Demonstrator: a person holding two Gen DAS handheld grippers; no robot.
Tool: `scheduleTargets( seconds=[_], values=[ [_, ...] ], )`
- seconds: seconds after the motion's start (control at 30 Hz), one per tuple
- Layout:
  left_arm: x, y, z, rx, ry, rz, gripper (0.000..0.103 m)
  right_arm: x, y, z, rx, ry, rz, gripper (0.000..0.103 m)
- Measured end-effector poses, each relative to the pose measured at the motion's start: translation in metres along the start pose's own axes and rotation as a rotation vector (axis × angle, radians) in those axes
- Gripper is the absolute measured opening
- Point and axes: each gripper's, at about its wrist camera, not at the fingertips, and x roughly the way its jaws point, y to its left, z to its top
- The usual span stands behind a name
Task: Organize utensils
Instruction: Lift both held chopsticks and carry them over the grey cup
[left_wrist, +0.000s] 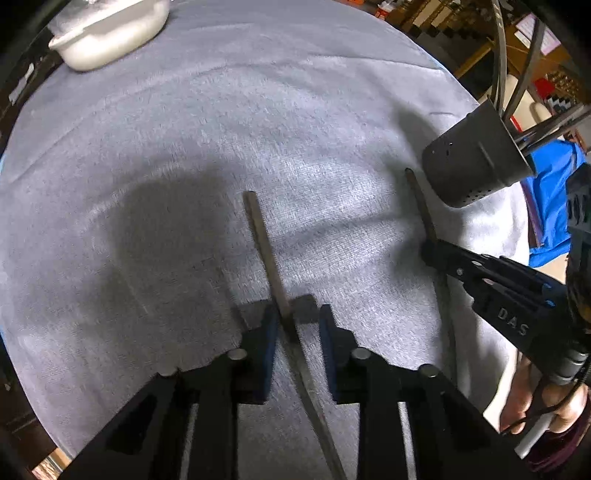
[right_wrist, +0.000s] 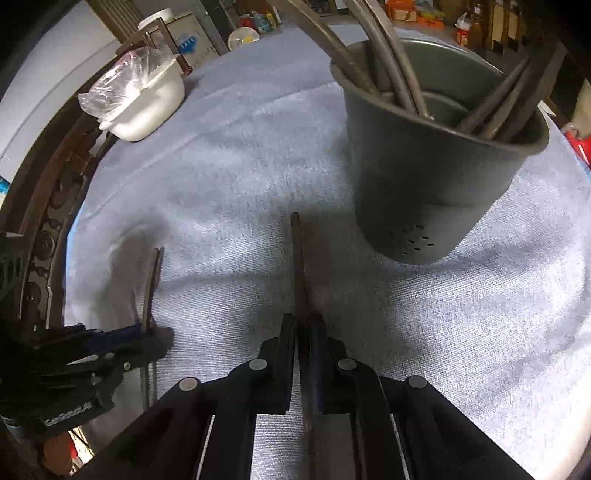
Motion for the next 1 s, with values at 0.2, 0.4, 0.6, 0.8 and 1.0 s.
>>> scheduleTargets(
  seconds=[0.2,0.4,0.6,0.8,1.0],
  values=[
    [-0.011,-0.004,-0.004,0.007,-0.052,0.0,0.008,-0.027,0.001,-0.004,-0.035,-0.082,0.048,0.009],
    [-0.056,-0.012,-0.015,0.039,-0.17,0.0,0.007,-0.076,-0.002,-0.011,-0.055,-0.183,0.173,0.009],
    [-0.082,-0.009,-0.008,0.042,-0.221,0.011,0.007,-0.08,-0.008,-0.01,-0.047,-0.154,0.184,0.01],
    [-0.092,-0.013,-0.018,0.027,-0.266,-0.007,0.007,-0.049,-0.006,-0.011,-0.052,-0.06,0.142,0.016],
    [-0.114,-0.017,-0.026,0.041,-0.33,-0.025,0.007,-0.022,0.002,-0.006,-0.087,-0.007,0.058,0.018]
  ],
)
